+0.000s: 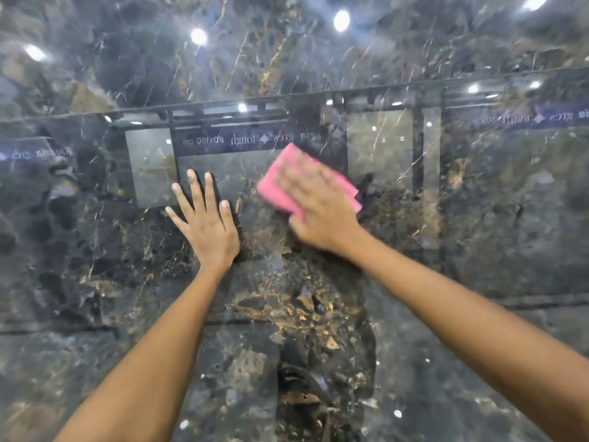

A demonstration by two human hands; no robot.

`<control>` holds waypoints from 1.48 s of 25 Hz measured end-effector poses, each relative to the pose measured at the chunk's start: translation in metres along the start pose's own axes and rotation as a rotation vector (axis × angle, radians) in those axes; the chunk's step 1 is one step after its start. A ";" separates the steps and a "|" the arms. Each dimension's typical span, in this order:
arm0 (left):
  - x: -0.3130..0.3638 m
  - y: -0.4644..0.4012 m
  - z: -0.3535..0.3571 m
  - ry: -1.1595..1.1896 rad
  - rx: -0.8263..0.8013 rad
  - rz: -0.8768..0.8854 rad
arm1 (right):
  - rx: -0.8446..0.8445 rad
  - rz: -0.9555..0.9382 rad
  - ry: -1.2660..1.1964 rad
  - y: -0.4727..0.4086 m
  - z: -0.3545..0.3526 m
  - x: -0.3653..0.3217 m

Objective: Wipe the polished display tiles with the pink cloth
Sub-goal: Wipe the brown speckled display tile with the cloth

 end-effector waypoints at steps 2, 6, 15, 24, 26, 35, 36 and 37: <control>0.001 0.001 -0.002 -0.007 -0.001 0.002 | -0.249 -0.446 0.014 0.055 0.021 -0.053; -0.001 0.003 -0.001 -0.002 -0.005 -0.007 | -0.362 -0.685 -0.017 0.100 -0.006 -0.018; 0.002 0.003 -0.001 0.074 0.010 0.016 | 0.121 0.427 0.063 0.121 0.004 -0.032; -0.093 0.121 0.007 0.082 -0.112 0.061 | 0.118 0.407 0.227 0.069 -0.016 0.002; -0.101 0.126 0.015 0.008 -0.101 0.110 | 0.224 0.455 0.146 0.042 0.005 -0.020; -0.103 0.127 0.017 0.032 -0.050 0.138 | -0.413 -0.524 -0.189 0.188 0.045 -0.146; -0.102 0.128 0.017 0.036 -0.041 0.137 | -0.316 -0.371 -0.148 0.177 0.033 -0.115; -0.101 0.128 0.018 0.044 -0.032 0.137 | -0.205 -0.192 -0.044 0.164 0.020 -0.079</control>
Point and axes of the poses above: each hand's wrist, its own y-axis away from the middle knuckle, its own z-axis out of the palm, x = y × z, the point moved 2 cm from there along -y, towards the middle knuckle, and after that the axes turned 14 degrees about -z, right-handed, at the moved point
